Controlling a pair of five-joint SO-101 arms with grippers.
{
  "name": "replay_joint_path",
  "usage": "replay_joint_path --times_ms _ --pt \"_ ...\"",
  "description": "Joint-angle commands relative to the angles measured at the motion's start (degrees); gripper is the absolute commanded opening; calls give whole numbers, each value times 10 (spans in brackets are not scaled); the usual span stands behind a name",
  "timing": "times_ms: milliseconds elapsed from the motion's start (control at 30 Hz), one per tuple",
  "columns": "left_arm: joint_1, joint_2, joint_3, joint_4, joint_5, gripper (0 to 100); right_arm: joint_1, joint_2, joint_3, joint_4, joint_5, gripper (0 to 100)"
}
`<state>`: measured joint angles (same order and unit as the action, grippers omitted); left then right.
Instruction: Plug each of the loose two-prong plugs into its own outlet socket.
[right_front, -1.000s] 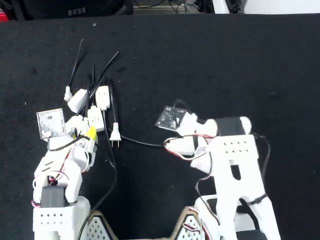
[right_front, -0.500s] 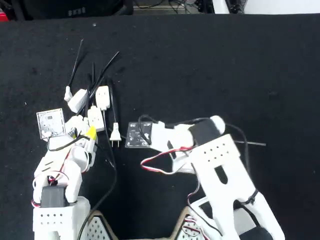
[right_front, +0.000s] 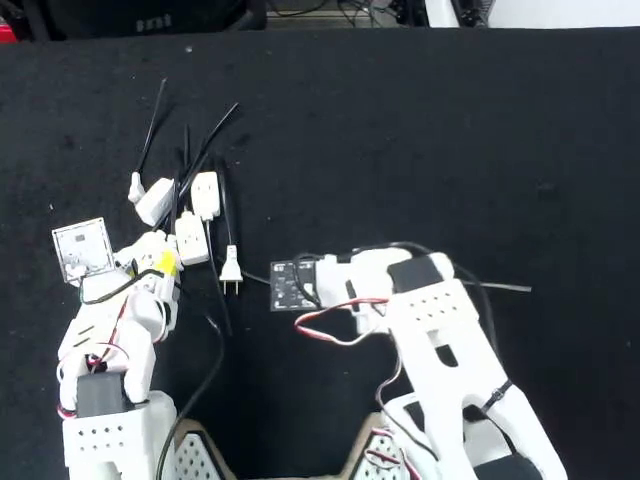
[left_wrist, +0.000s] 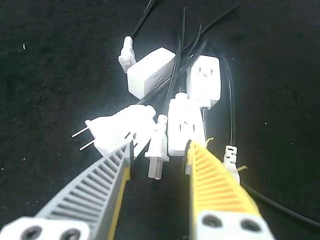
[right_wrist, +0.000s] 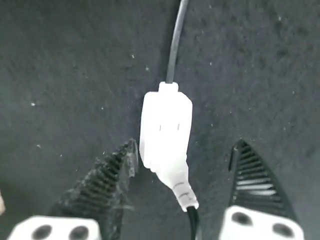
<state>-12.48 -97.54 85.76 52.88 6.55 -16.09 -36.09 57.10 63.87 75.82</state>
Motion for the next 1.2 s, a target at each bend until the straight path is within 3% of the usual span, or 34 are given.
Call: replay_joint_path --times_ms 0,467,533,633,667,833,1033,1167 --pt "-6 -4 -20 -3 -1 188 9 24 -7 -10 10 289" --pt "-6 -4 -20 -3 -1 188 39 339 -199 -4 -34 280" --pt "-6 -4 -20 -3 -1 188 54 363 -211 -4 -34 224" --pt "-6 -4 -20 -4 -1 188 69 379 -216 -2 -35 8" --pt "-6 -4 -19 -11 -1 188 77 380 -218 0 -44 16" --pt "-9 -4 -14 -24 -1 188 172 378 -263 7 -144 10" --pt "-8 -4 -14 -24 -1 188 329 388 -470 142 -282 11" --pt "-7 -4 -14 -24 -1 188 400 451 -611 163 -364 11"
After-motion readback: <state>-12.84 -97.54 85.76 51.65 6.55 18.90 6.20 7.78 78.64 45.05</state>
